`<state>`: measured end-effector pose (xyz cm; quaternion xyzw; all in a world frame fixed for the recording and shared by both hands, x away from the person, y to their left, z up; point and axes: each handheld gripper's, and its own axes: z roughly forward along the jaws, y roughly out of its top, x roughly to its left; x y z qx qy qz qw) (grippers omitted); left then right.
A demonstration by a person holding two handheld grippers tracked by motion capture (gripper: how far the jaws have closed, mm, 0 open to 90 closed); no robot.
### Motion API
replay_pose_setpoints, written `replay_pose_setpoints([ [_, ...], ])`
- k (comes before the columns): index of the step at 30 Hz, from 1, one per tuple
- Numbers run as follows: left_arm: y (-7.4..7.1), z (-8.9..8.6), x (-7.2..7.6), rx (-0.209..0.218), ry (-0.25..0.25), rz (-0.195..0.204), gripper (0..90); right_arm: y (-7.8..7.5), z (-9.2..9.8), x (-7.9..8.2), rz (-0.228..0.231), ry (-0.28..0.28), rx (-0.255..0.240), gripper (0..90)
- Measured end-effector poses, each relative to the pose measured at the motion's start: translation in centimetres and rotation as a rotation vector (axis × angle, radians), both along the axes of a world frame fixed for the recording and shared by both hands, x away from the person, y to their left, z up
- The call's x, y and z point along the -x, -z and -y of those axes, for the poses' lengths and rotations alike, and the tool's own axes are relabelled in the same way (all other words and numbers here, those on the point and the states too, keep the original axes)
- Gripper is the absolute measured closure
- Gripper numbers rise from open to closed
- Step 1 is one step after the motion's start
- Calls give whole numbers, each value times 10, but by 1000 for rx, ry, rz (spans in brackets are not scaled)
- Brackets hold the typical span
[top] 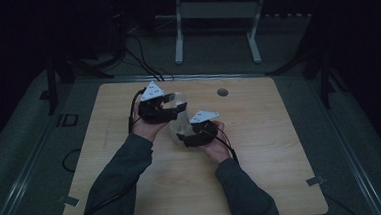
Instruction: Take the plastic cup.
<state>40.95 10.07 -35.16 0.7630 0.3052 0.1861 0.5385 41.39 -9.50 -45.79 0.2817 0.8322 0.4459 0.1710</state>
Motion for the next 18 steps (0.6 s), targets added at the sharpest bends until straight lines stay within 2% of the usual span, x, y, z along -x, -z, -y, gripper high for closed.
replay_pose_setpoints([
  [6, -6, -1, -1, 4, 1, 3, 407, 0, 0, 0, -1, -3, 1, 245],
  [18, -28, -6, -1, 18, 4, 9, 408, 1, 1, 0, -4, -4, 3, 245],
])
